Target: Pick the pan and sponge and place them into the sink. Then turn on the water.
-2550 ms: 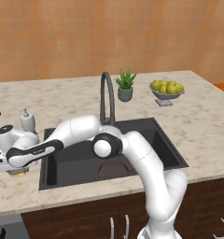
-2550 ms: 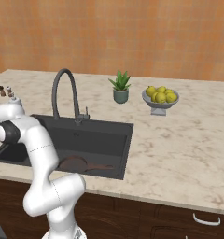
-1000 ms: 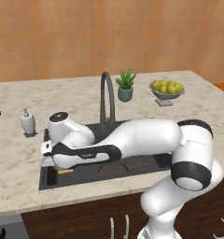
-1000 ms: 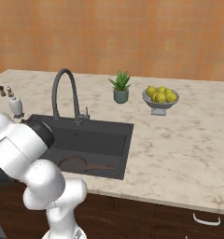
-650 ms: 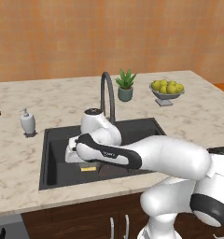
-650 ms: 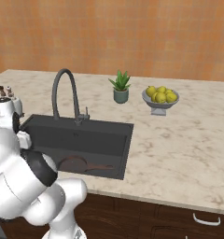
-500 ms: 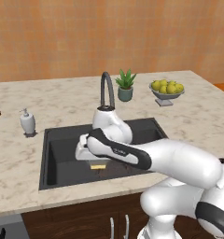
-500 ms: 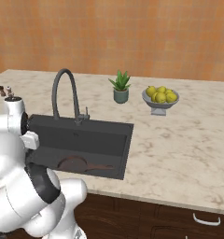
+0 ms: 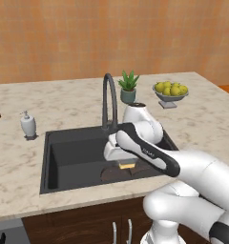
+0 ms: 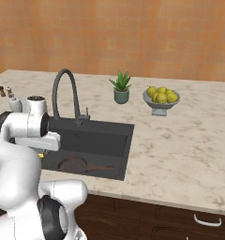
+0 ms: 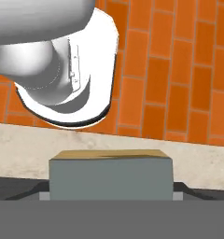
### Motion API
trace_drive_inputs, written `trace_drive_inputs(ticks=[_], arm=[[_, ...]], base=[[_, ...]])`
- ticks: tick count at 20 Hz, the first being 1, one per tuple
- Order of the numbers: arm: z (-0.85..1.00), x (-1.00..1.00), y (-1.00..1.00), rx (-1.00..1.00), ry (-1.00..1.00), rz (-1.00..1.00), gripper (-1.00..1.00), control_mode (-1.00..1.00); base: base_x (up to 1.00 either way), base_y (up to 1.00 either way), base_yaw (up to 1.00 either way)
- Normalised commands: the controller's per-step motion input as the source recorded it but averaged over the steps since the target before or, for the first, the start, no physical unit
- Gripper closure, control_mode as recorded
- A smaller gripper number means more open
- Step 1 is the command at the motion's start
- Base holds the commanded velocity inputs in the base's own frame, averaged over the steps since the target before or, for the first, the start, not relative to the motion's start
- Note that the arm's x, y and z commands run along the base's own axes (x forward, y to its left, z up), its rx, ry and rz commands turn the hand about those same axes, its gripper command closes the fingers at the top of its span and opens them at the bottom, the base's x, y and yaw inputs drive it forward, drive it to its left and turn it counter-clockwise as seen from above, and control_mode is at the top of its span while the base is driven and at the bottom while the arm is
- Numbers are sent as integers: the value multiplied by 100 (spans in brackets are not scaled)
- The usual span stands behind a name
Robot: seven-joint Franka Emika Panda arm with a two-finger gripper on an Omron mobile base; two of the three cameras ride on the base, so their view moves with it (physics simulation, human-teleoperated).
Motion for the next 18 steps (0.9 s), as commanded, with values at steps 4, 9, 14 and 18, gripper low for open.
trace_drive_inputs(ticks=[4,9,14,18], arm=[[0,-2,-93,-1,7,12,100,-100],[0,35,-100,-1,5,9,100,-100],[0,90,-93,0,2,21,100,-100],[0,93,-40,0,0,24,100,-100]], base=[[0,0,0],[0,0,0],[0,0,0],[0,0,0]])
